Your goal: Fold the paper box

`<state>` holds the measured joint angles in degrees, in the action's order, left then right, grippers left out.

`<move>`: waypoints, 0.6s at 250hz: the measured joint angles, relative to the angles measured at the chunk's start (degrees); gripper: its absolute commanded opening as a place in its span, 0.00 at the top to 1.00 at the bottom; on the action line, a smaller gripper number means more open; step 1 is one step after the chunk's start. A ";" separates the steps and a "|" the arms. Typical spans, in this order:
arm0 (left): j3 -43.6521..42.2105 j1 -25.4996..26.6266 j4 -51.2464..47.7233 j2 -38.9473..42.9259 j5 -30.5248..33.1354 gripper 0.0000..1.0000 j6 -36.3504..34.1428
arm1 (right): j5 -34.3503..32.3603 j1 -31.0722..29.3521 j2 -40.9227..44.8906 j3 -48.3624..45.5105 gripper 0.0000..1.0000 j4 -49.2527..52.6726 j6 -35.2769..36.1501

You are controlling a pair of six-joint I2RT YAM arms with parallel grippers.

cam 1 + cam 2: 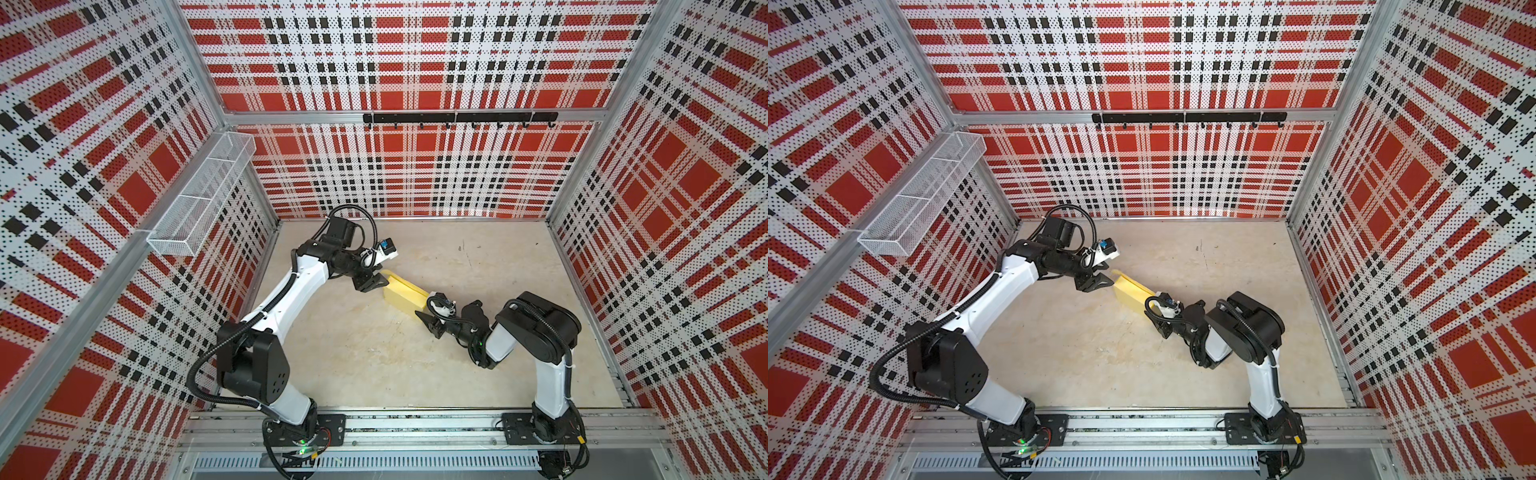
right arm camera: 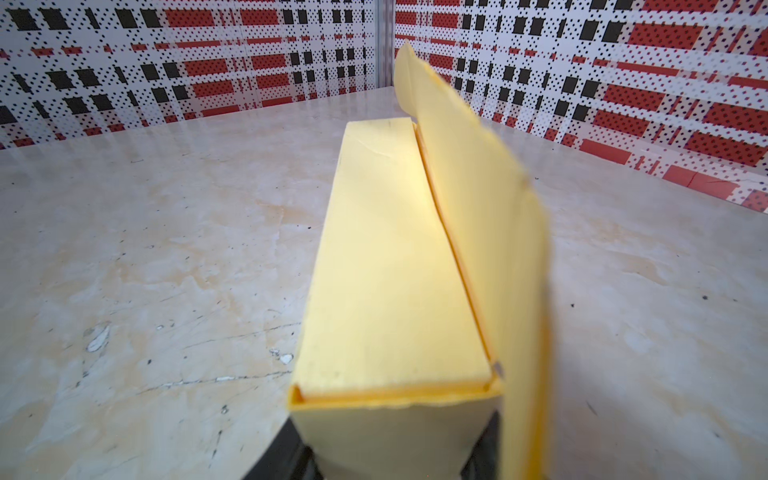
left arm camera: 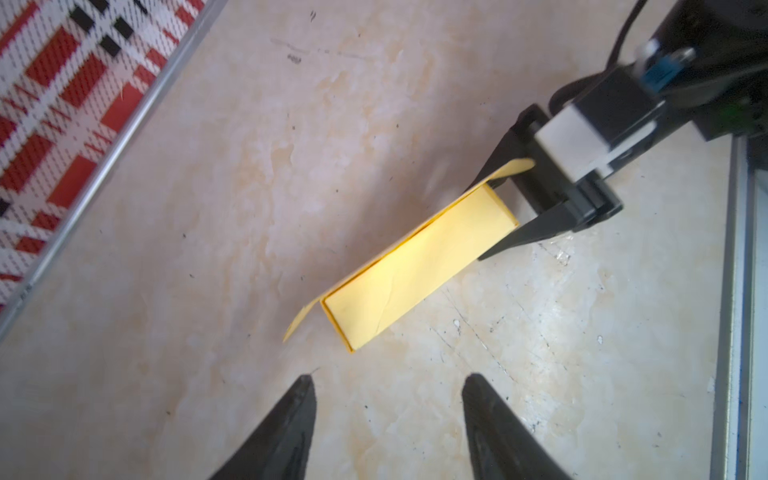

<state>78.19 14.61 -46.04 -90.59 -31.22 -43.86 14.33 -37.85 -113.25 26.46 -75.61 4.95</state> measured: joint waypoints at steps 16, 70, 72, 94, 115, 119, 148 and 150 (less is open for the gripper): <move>-2.54 -2.23 2.49 0.00 -0.15 0.38 2.34 | 0.22 0.00 0.68 -0.42 0.54 0.46 0.00; -4.63 -4.74 7.69 0.00 -0.70 0.37 4.74 | 1.84 0.00 1.16 -0.44 0.54 1.31 -0.02; -4.63 -4.70 7.78 0.00 -0.72 0.37 4.74 | 1.90 0.00 1.16 -0.44 0.54 1.31 -0.02; -4.37 -4.31 8.37 -0.72 -0.90 0.37 4.72 | 2.69 0.00 1.16 -0.44 0.54 1.66 -0.02; -3.37 -4.11 8.37 -2.58 -0.90 0.37 4.66 | 3.56 0.00 1.16 -0.33 0.54 2.14 0.00; -3.21 -4.09 8.33 -2.95 -0.92 0.37 4.61 | 3.69 0.00 1.18 -0.26 0.54 2.29 0.00; -2.91 -3.63 7.98 -4.85 -0.87 0.36 3.93 | 4.68 0.00 1.20 0.17 0.55 3.15 0.02; -2.89 -3.58 7.93 -4.96 -0.87 0.35 3.96 | 4.74 0.00 1.20 0.22 0.55 3.19 0.04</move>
<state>75.31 11.03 -38.11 -95.55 -32.10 -39.90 19.07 -37.85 -112.05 26.68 -72.42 4.99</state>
